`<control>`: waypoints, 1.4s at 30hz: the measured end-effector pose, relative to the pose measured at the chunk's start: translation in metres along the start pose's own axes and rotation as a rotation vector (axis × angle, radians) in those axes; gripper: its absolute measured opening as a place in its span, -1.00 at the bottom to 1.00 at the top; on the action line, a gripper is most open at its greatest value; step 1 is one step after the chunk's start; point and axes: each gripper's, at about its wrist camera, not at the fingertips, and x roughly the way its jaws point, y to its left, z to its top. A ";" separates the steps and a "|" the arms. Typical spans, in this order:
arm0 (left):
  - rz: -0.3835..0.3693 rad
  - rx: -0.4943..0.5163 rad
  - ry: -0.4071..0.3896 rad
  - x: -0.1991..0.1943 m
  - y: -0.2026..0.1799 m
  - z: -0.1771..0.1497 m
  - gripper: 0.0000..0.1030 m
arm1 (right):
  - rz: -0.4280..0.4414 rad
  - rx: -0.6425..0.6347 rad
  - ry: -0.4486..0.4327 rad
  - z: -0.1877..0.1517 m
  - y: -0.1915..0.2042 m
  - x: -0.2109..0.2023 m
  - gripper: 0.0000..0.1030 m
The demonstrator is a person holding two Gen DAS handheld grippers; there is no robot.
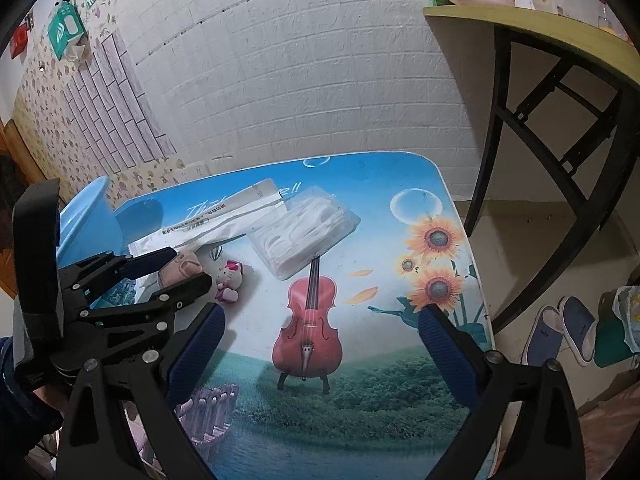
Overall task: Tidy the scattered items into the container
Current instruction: 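Grasp the pink pig case with the left gripper while the right gripper grasps the Hello Kitty figure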
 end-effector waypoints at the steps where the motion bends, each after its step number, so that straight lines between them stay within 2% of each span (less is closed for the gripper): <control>1: -0.003 -0.002 -0.002 0.000 0.000 0.000 -0.14 | -0.001 0.001 0.004 0.000 0.000 0.001 0.79; 7: -0.015 0.042 -0.013 -0.003 -0.003 -0.003 -0.17 | 0.008 -0.010 0.031 -0.001 0.010 0.011 0.79; 10: -0.008 0.045 -0.013 -0.007 -0.002 -0.006 -0.18 | 0.025 -0.020 0.030 0.000 0.017 0.015 0.68; 13: 0.014 0.020 -0.012 -0.015 0.004 -0.011 -0.19 | 0.036 -0.033 0.041 0.002 0.022 0.019 0.57; 21: 0.045 -0.051 -0.010 -0.032 0.018 -0.022 -0.19 | 0.068 -0.074 0.058 0.009 0.048 0.037 0.55; 24: 0.063 -0.074 -0.012 -0.034 0.022 -0.025 -0.19 | 0.070 -0.095 0.077 0.011 0.058 0.047 0.45; 30: 0.066 -0.082 0.008 -0.031 0.028 -0.032 -0.19 | 0.068 -0.113 0.099 0.015 0.068 0.062 0.45; 39: 0.047 -0.078 0.000 -0.027 0.031 -0.035 -0.20 | 0.072 -0.129 0.102 0.017 0.075 0.070 0.25; 42: 0.043 -0.076 0.003 -0.025 0.032 -0.035 -0.20 | 0.064 -0.159 0.095 0.016 0.081 0.071 0.05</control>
